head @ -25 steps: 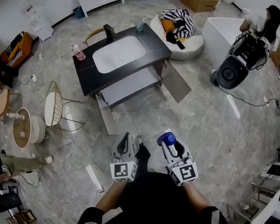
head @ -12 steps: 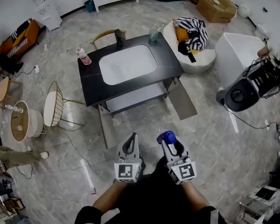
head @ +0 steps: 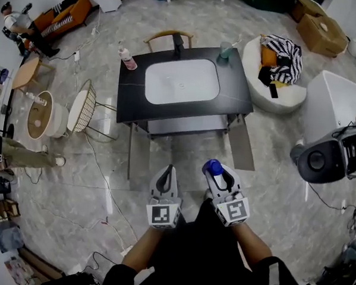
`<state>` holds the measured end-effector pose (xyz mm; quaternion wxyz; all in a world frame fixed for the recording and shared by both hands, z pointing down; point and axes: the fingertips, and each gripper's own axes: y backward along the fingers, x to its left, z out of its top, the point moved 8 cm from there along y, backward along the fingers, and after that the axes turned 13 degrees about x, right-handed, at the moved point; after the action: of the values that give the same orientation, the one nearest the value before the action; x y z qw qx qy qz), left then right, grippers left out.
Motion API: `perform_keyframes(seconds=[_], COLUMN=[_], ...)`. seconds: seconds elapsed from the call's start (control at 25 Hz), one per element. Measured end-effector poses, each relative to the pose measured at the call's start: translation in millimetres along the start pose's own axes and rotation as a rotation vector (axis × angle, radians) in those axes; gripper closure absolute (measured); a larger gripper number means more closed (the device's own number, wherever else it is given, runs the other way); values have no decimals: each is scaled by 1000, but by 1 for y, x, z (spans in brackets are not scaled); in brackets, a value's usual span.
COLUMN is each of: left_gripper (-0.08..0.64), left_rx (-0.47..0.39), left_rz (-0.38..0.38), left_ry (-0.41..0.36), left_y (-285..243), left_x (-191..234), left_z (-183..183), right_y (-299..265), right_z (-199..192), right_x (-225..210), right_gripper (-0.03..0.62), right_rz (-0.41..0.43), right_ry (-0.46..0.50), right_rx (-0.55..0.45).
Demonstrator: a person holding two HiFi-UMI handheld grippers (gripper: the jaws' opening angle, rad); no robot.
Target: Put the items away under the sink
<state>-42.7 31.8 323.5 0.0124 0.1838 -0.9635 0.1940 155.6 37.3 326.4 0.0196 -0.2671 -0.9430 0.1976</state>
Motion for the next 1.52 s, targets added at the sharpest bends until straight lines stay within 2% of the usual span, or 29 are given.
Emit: perform_keyframes(seconds=[0.12,0.2,0.36,0.52,0.72,1.0,1.32,1.52], left_gripper=[545,545,545,545,545,545,545,545], left_rx=[-18,-12,-17,-12,-15,-44,-116,-141], left_rz=[49,63,55,34,42,31,-18,-5], left_ry=[41,58,74,91,103,153,128,74], left_y=[-11,-22,-53,-91,-137,-208,-269,-280], left_x=[-20,-25,-26,-11,17,48,58,51], left_z=[-8,-18,-45,-80,-145,-254,-366,-405], right_y=[-11,-25,-58,-108,-172,-255,-331,-354], right_z=[-21,-37,-64,-108,-172,-277,-393,-443], right_x=[-29,-43,-66,-80,-96,-122,-158,-181], right_gripper=[449,449,449,449,449,449,449,449], right_rz=[37,31,9,20,-17,-6,-20,-34], right_ry=[-28,-38,-25,14,7,38,71,58], right_rx=[29,49,92,48,83,48,-19,-39])
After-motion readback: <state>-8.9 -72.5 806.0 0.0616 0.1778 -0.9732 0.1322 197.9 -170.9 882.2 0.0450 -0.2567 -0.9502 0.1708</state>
